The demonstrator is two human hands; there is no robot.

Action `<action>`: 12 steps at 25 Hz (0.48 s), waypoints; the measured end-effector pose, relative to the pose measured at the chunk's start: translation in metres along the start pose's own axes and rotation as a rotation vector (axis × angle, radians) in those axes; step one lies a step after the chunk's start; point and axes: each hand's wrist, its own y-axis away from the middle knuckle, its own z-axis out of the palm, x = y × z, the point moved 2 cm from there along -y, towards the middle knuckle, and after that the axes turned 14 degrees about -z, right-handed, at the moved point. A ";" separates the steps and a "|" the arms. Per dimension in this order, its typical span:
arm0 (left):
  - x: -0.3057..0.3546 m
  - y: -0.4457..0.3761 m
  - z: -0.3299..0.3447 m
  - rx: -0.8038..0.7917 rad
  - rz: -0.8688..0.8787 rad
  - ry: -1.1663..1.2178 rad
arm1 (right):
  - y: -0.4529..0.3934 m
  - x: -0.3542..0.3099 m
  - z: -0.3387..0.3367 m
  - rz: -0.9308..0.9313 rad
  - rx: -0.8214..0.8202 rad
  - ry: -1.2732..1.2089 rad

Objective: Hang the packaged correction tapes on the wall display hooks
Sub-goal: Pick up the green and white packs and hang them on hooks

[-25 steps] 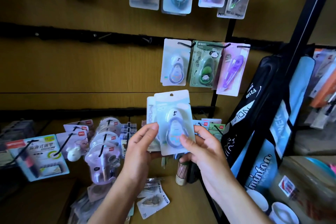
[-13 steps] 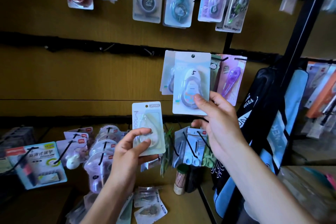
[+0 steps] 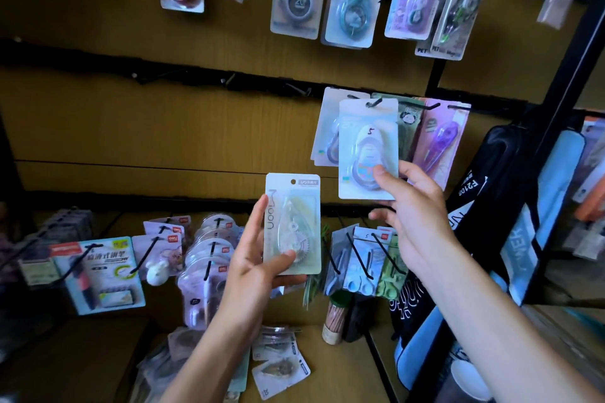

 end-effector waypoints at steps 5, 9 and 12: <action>-0.002 0.001 0.000 -0.010 0.010 0.015 | -0.021 0.016 0.014 0.082 0.027 0.020; -0.004 -0.003 -0.001 -0.024 0.015 -0.007 | -0.037 0.023 0.029 0.117 0.024 0.032; -0.006 -0.005 -0.001 -0.026 0.009 -0.009 | -0.050 0.027 0.038 0.128 0.035 0.042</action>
